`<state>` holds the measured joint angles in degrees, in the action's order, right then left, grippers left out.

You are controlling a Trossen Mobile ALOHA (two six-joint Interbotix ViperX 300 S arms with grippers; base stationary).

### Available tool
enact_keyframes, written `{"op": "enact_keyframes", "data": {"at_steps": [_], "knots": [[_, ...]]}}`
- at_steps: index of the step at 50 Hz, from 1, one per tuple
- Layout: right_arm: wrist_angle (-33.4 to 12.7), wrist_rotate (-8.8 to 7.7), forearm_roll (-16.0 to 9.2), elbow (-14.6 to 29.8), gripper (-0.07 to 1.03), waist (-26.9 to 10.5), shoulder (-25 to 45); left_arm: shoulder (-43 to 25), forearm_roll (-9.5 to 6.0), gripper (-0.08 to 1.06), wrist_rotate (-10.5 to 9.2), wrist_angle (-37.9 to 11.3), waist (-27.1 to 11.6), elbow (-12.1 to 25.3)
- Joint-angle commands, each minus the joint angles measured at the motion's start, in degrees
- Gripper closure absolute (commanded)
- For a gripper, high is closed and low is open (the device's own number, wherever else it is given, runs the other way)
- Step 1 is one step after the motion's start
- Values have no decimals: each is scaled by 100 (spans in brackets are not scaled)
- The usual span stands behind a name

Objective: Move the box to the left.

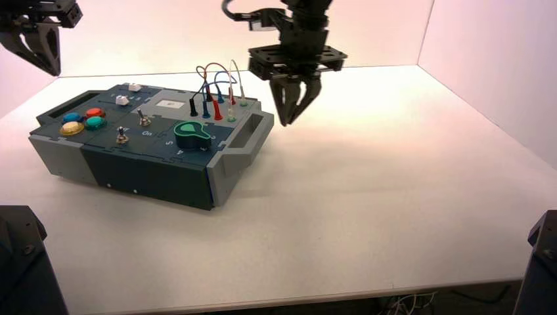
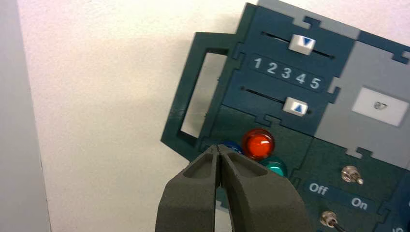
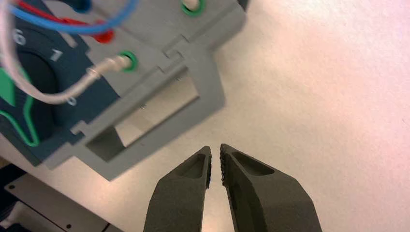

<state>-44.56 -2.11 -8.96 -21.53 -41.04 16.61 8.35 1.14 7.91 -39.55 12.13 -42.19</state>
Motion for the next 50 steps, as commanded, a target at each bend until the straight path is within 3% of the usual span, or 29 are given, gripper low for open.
{"op": "enact_keyframes", "data": {"at_steps": [1,22,40,50], "knots": [[-79,-35,-53,325,84,-167,18,62,18,100,35,26,132,123],[-343,-35,-70,914,84,-466,475,404,18,100,70,-132,360,132],[-466,-141,-378,1301,84,-624,624,703,18,100,105,-176,387,176],[-589,-185,-466,1573,84,-729,703,940,18,100,105,-193,712,193]]}}
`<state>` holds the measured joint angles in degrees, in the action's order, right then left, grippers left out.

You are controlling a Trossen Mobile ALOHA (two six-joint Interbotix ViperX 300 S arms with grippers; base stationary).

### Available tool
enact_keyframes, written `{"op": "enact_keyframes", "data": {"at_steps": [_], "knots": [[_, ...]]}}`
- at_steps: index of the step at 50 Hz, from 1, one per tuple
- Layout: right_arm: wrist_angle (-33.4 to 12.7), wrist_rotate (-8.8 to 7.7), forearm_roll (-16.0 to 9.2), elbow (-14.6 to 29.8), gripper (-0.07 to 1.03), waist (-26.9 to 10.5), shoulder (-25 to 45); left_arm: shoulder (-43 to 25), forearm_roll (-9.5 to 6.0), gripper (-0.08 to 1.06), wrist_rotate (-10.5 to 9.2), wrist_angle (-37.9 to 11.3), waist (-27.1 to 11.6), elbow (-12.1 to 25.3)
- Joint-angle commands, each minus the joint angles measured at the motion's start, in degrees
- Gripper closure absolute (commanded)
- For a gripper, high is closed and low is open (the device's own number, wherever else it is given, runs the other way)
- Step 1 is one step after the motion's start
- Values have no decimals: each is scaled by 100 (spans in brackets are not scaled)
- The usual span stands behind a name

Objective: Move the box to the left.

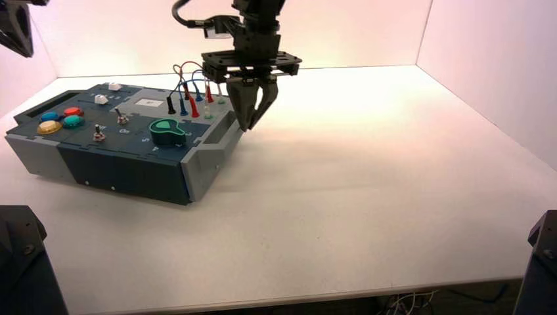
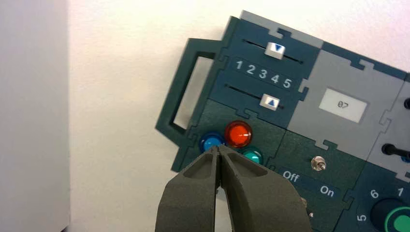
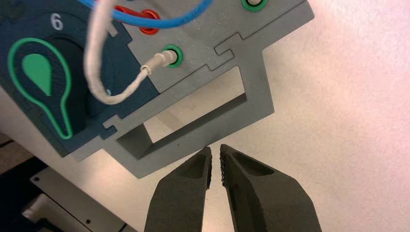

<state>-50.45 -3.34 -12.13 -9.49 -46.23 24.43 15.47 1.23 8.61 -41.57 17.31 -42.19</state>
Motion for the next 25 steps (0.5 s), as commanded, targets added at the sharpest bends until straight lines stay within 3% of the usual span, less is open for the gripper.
{"op": "enact_keyframes", "data": {"at_steps": [1,15,25], "knots": [[-18,-62,-158,396,84,-229,-62,255,9,100,35,9,237,193],[-237,-132,-316,835,84,-378,237,360,-9,100,35,18,396,193],[-255,-141,-325,853,84,-387,255,387,-44,100,35,9,396,114]]}}
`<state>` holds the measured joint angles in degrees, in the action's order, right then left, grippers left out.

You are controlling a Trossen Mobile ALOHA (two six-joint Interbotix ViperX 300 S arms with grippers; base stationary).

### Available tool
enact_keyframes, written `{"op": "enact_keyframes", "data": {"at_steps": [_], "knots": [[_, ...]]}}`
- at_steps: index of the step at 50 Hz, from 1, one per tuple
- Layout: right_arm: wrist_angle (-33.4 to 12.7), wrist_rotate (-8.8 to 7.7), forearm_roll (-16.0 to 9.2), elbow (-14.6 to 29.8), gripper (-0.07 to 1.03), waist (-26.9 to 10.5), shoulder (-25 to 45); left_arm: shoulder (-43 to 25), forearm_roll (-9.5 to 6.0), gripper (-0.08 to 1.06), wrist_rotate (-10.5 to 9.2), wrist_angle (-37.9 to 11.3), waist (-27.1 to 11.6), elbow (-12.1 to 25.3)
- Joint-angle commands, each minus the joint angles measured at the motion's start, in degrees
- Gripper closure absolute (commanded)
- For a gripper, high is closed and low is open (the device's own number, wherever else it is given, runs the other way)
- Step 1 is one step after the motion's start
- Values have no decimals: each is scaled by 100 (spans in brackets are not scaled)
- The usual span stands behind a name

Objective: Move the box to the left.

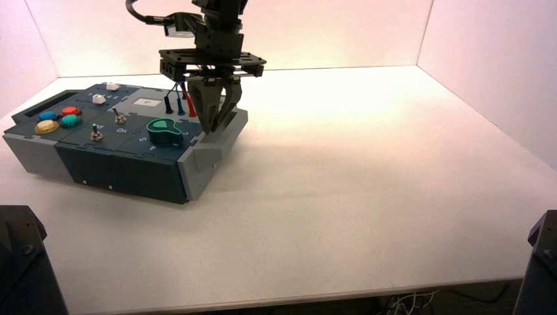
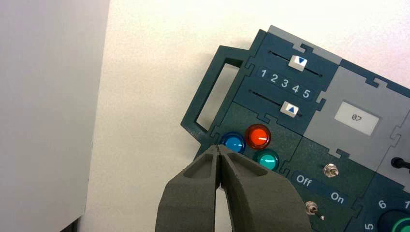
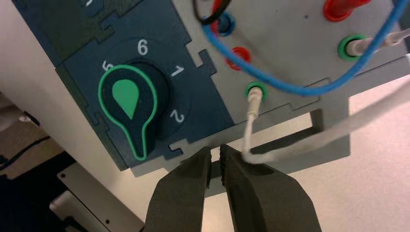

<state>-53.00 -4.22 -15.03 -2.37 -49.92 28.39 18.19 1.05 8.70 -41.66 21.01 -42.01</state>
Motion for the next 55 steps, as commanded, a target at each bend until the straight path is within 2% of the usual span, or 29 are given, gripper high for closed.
{"op": "enact_keyframes", "data": {"at_steps": [1,10,21,24,28,29,30,34,39,42,55], "knots": [[0,-53,-35,132,84,-9,-141,123,-35,100,26,18,26,88],[-18,-53,-18,-35,85,18,-316,220,-53,100,26,26,-18,97],[44,-18,123,-281,88,62,-721,132,-88,100,26,9,-185,62],[53,18,185,-352,89,97,-773,79,-97,100,88,-35,-396,53],[70,62,237,-439,89,167,-809,-70,-114,100,378,-308,-896,97],[70,62,237,-439,89,167,-809,-70,-114,100,378,-308,-896,97],[70,70,246,-492,89,220,-817,-176,-123,100,466,-422,-1099,123],[149,79,255,-624,89,316,-809,-352,-123,100,475,-510,-1292,105],[220,79,246,-782,89,422,-729,-562,-114,100,448,-492,-1204,35],[255,79,246,-835,89,431,-659,-686,-114,100,360,-422,-1063,26],[264,44,211,-712,89,431,-290,-861,-105,100,308,-176,-668,167]]}}
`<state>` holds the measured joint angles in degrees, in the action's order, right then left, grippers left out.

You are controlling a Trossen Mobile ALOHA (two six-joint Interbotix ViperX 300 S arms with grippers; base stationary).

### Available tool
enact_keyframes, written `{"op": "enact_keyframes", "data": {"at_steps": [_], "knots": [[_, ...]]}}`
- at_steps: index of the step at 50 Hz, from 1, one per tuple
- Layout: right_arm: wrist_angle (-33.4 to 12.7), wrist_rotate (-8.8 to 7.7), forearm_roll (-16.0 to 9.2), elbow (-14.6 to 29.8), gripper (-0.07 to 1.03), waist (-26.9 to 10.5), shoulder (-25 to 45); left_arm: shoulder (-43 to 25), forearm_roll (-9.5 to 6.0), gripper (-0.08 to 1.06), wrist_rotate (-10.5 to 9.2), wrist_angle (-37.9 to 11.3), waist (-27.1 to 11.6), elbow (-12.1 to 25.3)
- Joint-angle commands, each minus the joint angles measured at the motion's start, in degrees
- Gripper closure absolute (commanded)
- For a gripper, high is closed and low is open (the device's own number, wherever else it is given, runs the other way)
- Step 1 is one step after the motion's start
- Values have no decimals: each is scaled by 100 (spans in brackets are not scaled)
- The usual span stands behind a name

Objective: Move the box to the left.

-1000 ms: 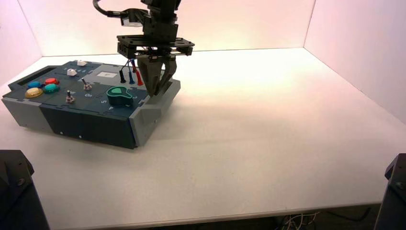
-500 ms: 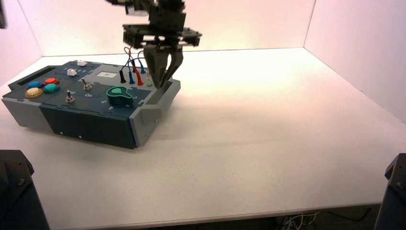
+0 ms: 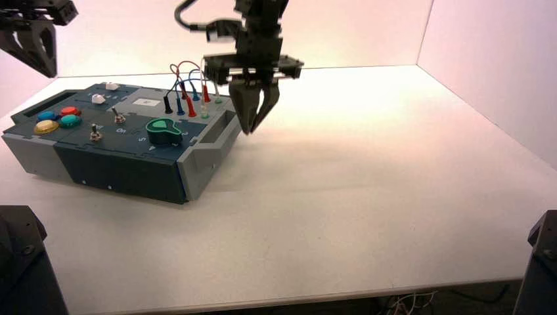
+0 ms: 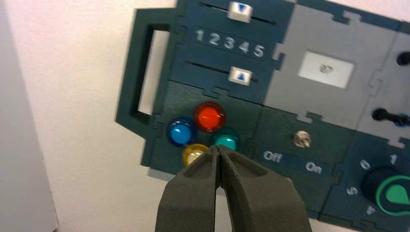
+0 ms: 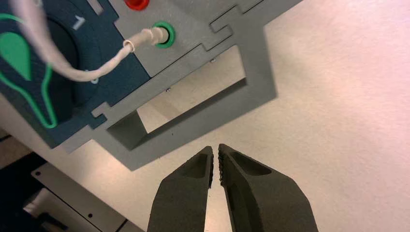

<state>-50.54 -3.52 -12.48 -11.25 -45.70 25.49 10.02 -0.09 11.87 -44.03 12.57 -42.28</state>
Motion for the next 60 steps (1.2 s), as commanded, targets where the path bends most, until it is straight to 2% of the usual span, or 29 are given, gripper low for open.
{"op": "enact_keyframes", "data": {"at_steps": [1,15,39,49,60], "knots": [[18,-35,-53,202,89,9,35,-62,18,100,-9,53,185,211],[-141,-132,-229,791,89,-114,396,-264,0,100,-18,26,202,229],[-765,-176,-255,1995,89,-422,1046,-193,0,100,-18,44,202,202],[-817,-158,-246,2136,89,-431,1037,-114,-9,100,-18,44,202,220],[-721,-141,-97,1784,90,-211,668,-44,-88,100,0,18,0,202]]}}
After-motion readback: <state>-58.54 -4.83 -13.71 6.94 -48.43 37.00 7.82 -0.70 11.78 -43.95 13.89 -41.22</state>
